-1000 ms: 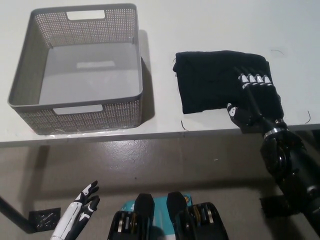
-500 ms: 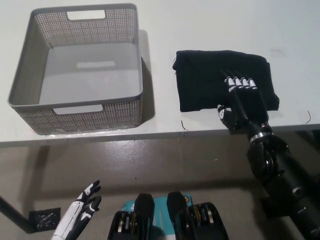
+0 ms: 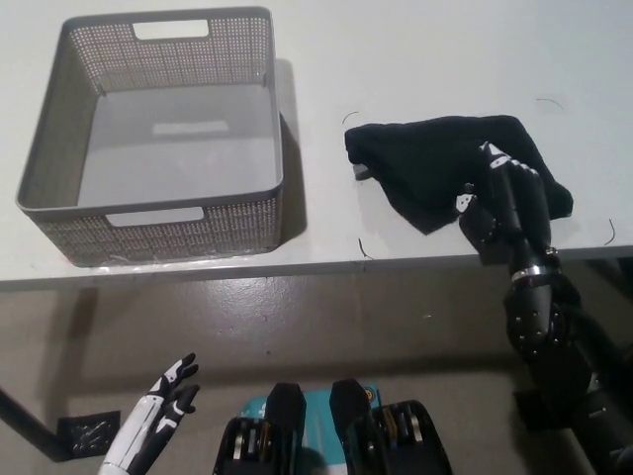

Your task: Use the right hand to pick up a t shirt on the right hand side and place it into a contianer on the left side

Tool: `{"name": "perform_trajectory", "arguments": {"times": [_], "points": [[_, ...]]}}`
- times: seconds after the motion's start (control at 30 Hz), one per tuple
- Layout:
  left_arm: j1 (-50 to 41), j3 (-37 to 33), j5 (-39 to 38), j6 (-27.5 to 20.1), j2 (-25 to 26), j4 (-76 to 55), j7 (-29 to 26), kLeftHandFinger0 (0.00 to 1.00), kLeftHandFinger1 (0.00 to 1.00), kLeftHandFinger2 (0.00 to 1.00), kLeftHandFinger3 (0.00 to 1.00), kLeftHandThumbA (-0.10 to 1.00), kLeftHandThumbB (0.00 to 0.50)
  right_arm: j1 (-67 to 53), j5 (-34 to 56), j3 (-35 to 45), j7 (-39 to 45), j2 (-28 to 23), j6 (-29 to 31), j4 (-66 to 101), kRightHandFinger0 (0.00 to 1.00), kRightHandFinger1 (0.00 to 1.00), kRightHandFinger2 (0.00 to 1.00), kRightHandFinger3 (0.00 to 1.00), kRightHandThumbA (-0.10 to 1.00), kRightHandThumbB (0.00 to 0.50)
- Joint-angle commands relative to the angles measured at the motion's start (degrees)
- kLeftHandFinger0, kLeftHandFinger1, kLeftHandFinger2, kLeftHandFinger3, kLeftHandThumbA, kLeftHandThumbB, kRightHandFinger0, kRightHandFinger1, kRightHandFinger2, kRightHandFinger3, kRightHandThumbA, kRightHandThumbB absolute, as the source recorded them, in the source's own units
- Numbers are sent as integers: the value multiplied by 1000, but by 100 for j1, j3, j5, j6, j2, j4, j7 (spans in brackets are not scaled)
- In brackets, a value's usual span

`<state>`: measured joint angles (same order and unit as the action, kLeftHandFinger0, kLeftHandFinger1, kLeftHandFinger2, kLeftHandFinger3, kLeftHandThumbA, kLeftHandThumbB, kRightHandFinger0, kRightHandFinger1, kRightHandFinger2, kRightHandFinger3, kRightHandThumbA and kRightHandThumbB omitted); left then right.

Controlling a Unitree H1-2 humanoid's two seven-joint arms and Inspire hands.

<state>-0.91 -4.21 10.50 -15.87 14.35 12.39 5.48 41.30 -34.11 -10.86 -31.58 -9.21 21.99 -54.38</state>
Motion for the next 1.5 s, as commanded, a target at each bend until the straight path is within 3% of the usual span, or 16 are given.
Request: {"name": "perform_trajectory", "arguments": {"times": [0.0, 0.23, 0.47, 0.5, 0.53, 0.73, 0.8, 0.9, 0.97, 1.0, 1.07, 1.1, 1.17, 1.23, 1.33, 1.47], "points": [[85, 48, -191, 86, 59, -245, 115, 808, 891, 1000, 1000, 1000, 500, 334, 332, 100, -420, 27, 494, -26, 506, 535, 642, 746, -100, 206], [68, 42, -94, 99, 58, -233, 81, 801, 880, 1000, 1000, 1000, 496, 558, 208, 47, -717, 82, 494, 175, 501, 553, 675, 715, -100, 219], [88, 32, -56, 71, 71, -170, 70, 797, 880, 1000, 1000, 1000, 492, 1182, 262, 132, -441, 101, 314, 549, 377, 444, 581, 727, -100, 213], [79, 27, -53, 71, 67, -167, 70, 797, 881, 1000, 1000, 1000, 493, 1170, 266, 129, -440, 99, 314, 549, 502, 552, 701, 843, -100, 118], [77, 22, -35, 22, 76, -137, 59, 796, 876, 1000, 1000, 1000, 494, 1473, 232, 123, -437, 83, 262, 623, 380, 447, 612, 764, -100, 216], [65, 3, -17, 55, 92, -123, 86, 795, 891, 1000, 1000, 1000, 500, 1926, 133, 107, -378, 126, -135, 933, 501, 486, 611, 706, -100, 223], [60, -9, -23, 48, 92, -130, 104, 795, 892, 1000, 1000, 1000, 500, 2046, 167, 106, -364, 154, -92, 967, 348, 395, 544, 698, -100, 245], [50, -19, -24, 43, 92, -115, 113, 803, 898, 1000, 1000, 1000, 492, 2167, 196, 89, -362, 187, -29, 924, 308, 380, 532, 691, -100, 252], [47, -40, 8, 2, 75, -85, 93, 793, 887, 1000, 1000, 1000, 491, 2234, 163, 60, -328, 206, -92, 948, 207, 312, 485, 689, -100, 244], [49, -37, -7, 49, 66, -92, 99, 797, 891, 1000, 1000, 1000, 500, 2313, 126, 21, -318, 238, -97, 928, 35, 136, 345, 689, -100, 240], [86, -72, 87, 38, 63, -51, 65, 792, 887, 1000, 1000, 1000, 500, 2400, 163, -1, -280, 276, -19, 900, 0, 1, 75, 696, -100, 233], [86, -99, 98, 26, 59, -36, 81, 793, 888, 1000, 1000, 1000, 500, 2400, 198, 5, -254, 284, 25, 919, 0, 0, 56, 695, -100, 229], [112, -136, 133, -20, 70, 17, 87, 799, 894, 1000, 1000, 1000, 500, 2477, 167, -21, -306, 356, 50, 857, 266, 301, 404, 700, -100, 228], [107, -214, 307, 18, 80, -18, 40, 794, 898, 1000, 1000, 1000, 499, 2573, 159, -61, -241, 467, -43, 785, 116, 161, 326, 692, -100, 218], [127, -258, 382, 124, 48, -85, 8, 761, 871, 1000, 1000, 1000, 485, 2754, 179, -115, -197, 658, -39, 616, 358, 420, 591, 674, -100, 235], [116, -328, 405, 211, -15, -155, 63, 754, 865, 1000, 1000, 1000, 411, 2914, 96, -245, -203, 874, -139, 422, 433, 466, 625, 688, -100, 228]]}}
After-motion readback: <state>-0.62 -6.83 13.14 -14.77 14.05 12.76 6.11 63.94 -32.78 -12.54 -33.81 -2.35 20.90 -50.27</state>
